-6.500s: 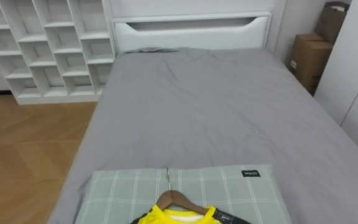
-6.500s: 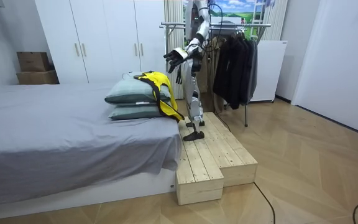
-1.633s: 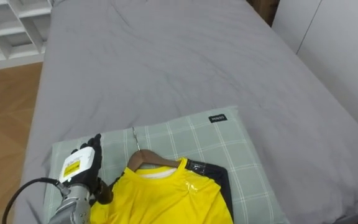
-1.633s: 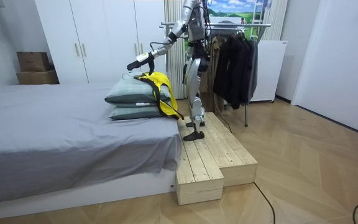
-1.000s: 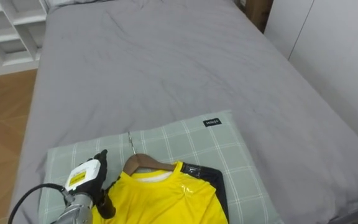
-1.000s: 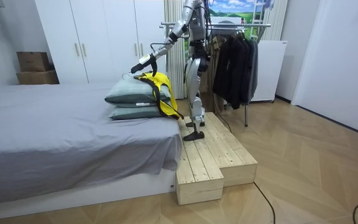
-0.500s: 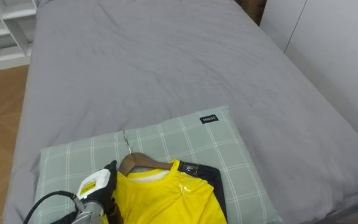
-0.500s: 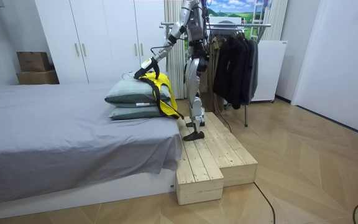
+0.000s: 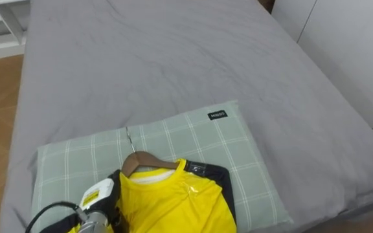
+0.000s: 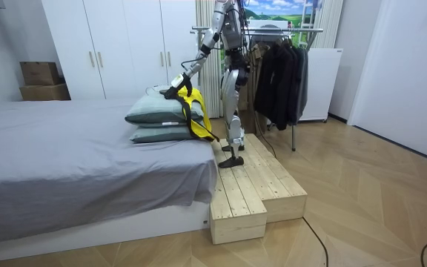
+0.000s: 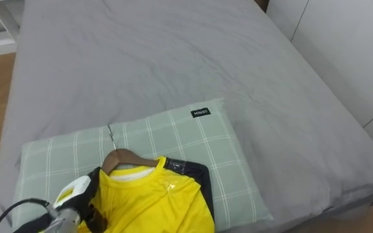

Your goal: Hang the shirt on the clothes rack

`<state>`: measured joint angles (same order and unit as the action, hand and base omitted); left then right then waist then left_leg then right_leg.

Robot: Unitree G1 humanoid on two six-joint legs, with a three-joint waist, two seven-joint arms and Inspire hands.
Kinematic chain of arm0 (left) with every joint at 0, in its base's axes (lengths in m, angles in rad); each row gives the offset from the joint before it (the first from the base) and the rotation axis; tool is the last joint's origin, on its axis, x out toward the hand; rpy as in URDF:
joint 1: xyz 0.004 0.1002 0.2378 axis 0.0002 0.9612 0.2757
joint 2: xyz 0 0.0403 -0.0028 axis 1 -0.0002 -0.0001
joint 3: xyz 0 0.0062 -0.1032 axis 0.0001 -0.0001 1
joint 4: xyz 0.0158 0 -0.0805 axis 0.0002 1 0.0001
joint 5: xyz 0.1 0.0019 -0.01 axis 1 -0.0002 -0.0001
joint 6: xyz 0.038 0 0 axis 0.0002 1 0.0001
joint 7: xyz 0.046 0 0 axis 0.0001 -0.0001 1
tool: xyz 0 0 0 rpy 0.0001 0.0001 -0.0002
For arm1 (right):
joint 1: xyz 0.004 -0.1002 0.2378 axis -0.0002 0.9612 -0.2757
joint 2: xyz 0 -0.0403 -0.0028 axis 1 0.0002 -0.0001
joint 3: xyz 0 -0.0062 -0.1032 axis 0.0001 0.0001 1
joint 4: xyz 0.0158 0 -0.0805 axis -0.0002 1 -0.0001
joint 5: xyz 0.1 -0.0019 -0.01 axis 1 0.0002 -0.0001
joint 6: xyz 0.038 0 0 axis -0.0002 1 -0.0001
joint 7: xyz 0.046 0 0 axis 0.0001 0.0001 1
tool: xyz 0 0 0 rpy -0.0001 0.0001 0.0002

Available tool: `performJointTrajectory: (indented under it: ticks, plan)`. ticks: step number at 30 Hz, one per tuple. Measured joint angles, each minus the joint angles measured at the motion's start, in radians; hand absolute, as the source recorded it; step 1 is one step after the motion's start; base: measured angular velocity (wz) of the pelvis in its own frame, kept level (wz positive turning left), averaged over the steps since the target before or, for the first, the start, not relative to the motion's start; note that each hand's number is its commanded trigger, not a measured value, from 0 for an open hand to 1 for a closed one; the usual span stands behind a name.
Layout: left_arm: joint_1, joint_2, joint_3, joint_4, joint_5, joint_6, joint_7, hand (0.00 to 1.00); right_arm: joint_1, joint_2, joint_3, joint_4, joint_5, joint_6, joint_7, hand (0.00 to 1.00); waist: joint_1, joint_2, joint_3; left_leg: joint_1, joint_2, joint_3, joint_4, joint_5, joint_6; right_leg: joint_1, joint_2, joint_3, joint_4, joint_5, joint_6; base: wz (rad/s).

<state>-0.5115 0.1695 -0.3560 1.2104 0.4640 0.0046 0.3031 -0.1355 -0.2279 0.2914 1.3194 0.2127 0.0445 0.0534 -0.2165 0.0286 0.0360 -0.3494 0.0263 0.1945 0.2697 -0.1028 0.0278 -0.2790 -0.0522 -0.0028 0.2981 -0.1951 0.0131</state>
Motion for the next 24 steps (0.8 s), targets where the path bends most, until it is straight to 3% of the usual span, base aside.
performJointTrajectory:
  ticks: [6,8,13,23,24]
  plan:
    - [-0.006,0.000,0.002,-0.001,-0.001,-0.010,0.015,0.00,-0.010,0.000,0.000,0.000,0.000,-0.001,-0.009,0.00,0.001,0.004,0.0076,-0.024,0.000,0.000,0.001,0.000,0.000,-0.030,0.000,0.000,0.011,0.000,0.000,0.00]
    - [-0.011,0.000,0.004,-0.001,-0.001,-0.013,0.022,0.00,-0.018,0.000,0.000,0.001,0.000,-0.001,-0.009,0.00,0.001,0.002,0.0163,-0.030,0.000,-0.001,0.001,0.003,0.000,-0.038,0.000,0.000,0.015,0.000,0.000,0.00]
    - [-0.027,0.002,0.009,0.000,-0.003,-0.023,0.037,0.00,-0.029,0.000,0.000,0.002,0.000,-0.001,-0.010,0.00,0.002,0.001,0.0178,-0.062,-0.001,-0.004,0.006,0.010,0.003,-0.067,0.000,0.000,0.023,0.000,0.000,0.02]
    - [-0.035,0.014,0.022,0.002,-0.021,-0.049,0.039,0.00,-0.040,0.002,0.000,0.001,0.014,0.000,-0.023,0.00,0.002,-0.017,0.0302,-0.092,0.002,-0.005,0.034,0.013,0.004,-0.092,0.000,-0.002,0.043,-0.005,0.001,0.00]
    - [-0.036,0.018,0.026,0.001,-0.021,-0.053,0.039,0.32,-0.041,0.006,0.000,0.001,0.013,0.000,-0.023,0.00,0.002,-0.024,0.0322,-0.092,0.002,-0.005,0.036,0.013,0.004,-0.096,0.000,-0.001,0.047,-0.007,0.001,0.00]
